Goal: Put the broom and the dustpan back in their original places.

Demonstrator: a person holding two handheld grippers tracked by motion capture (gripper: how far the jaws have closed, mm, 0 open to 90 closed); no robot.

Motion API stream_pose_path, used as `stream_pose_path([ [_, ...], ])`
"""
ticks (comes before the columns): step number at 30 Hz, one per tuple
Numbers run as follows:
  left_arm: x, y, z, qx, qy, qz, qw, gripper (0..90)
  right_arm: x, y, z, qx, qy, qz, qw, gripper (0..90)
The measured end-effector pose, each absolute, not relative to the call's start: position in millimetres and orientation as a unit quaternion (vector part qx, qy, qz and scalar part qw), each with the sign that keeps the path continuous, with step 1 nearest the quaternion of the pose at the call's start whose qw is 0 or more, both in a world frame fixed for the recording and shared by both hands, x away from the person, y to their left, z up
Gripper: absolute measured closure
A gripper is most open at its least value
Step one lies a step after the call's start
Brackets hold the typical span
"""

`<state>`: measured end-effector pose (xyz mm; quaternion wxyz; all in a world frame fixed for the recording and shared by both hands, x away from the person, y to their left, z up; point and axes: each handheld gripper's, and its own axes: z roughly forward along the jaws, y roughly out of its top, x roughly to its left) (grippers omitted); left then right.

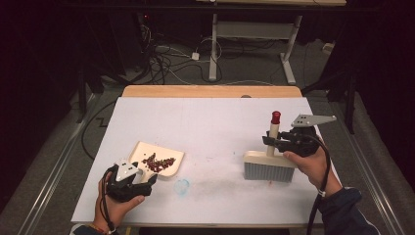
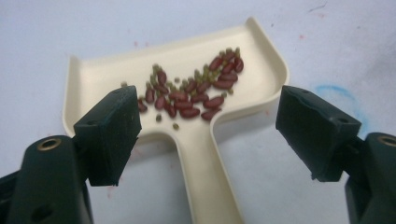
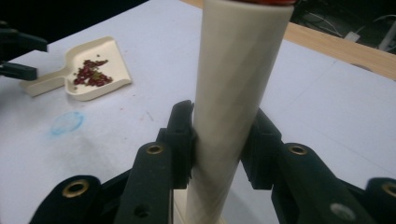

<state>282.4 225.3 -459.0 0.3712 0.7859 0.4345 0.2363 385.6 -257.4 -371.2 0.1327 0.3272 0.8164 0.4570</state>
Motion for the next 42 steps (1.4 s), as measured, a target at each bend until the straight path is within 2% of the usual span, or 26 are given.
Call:
stream_pose_path([
  [5, 283, 223, -455, 0.783, 0.413, 0.255, 0.390, 20.2, 401, -249, -380, 0.351, 0.807, 0.451, 0.148, 66.5],
  [13, 279, 215, -457, 0.791, 0.397, 0.269, 0.381, 20.2, 425, -237, -394, 0.384, 0.804, 0.424, 0.162, 64.6],
  [17, 275, 219, -459, 0.787, 0.420, 0.264, 0.367, 20.2, 434, -237, -401, 0.399, 0.803, 0.412, 0.164, 64.0],
  [19, 274, 222, -461, 0.785, 0.440, 0.271, 0.342, 20.5, 438, -237, -405, 0.405, 0.802, 0.407, 0.163, 63.8],
  [22, 274, 234, -465, 0.778, 0.474, 0.239, 0.335, 20.6, 444, -237, -409, 0.413, 0.803, 0.397, 0.164, 62.9],
  [26, 273, 241, -474, 0.791, 0.481, 0.176, 0.335, 21.5, 453, -235, -416, 0.419, 0.808, 0.379, 0.167, 61.2],
  [30, 274, 232, -476, 0.804, 0.465, 0.148, 0.340, 31.2, 461, -238, -424, 0.433, 0.806, 0.369, 0.165, 60.5],
  [33, 276, 225, -479, 0.814, 0.462, 0.145, 0.321, 32.7, 464, -240, -427, 0.442, 0.801, 0.368, 0.164, 60.3],
  [37, 277, 220, -477, 0.818, 0.450, 0.144, 0.328, 37.0, 465, -242, -429, 0.448, 0.797, 0.368, 0.169, 59.7],
  [42, 282, 222, -475, 0.809, 0.462, 0.165, 0.323, 32.4, 468, -245, -431, 0.457, 0.792, 0.366, 0.173, 58.3],
])
